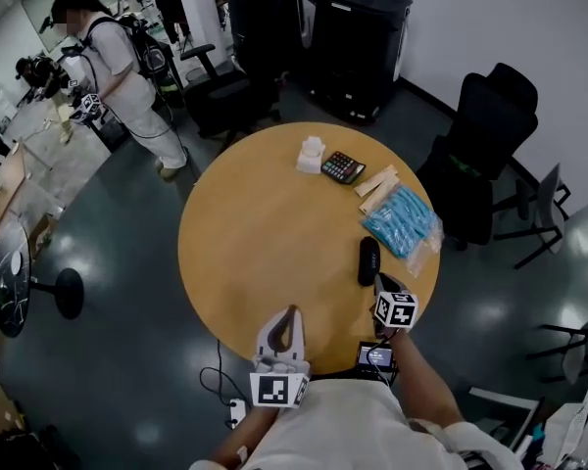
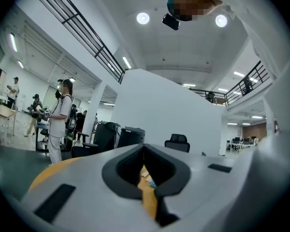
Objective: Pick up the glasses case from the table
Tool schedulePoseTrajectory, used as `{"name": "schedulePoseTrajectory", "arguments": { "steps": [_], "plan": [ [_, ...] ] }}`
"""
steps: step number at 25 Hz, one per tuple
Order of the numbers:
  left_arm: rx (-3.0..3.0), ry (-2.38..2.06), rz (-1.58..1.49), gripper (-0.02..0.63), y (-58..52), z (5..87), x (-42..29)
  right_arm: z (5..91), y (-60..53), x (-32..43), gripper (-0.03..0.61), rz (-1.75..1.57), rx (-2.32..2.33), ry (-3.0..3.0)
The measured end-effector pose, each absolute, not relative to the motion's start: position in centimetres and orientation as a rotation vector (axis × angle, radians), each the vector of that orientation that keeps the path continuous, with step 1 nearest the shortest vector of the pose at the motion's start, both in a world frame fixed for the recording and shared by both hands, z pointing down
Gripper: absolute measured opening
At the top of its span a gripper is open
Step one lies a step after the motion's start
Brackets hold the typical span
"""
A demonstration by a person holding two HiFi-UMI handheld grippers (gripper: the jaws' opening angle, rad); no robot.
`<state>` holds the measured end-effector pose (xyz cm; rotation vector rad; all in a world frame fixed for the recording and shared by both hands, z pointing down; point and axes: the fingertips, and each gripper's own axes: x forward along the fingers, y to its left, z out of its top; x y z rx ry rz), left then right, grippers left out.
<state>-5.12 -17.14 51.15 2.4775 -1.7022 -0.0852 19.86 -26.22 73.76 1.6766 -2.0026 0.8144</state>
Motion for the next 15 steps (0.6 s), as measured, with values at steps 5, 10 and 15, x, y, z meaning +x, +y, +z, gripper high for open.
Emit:
{"name": "schedulePoseTrajectory", "arguments": {
  "steps": [5,10,15],
  "plan": [
    [2.434,-1.721,-0.027,0.008,-20.1,53.2,-4.9,80.2,-29.4,21.4,0.188,0.933,1.55,-1.833],
    [2.394,-1.726,-0.01,0.008,-21.5,54.0,-4.7,84.3,-31.4,21.9,0.307,1.053,1.435,-1.732],
    [2.376,-1.727,0.003,0.008,-22.1,54.7,-4.8,87.0,-33.4,20.6,0.325,1.175,1.283,-1.712]
  ]
}}
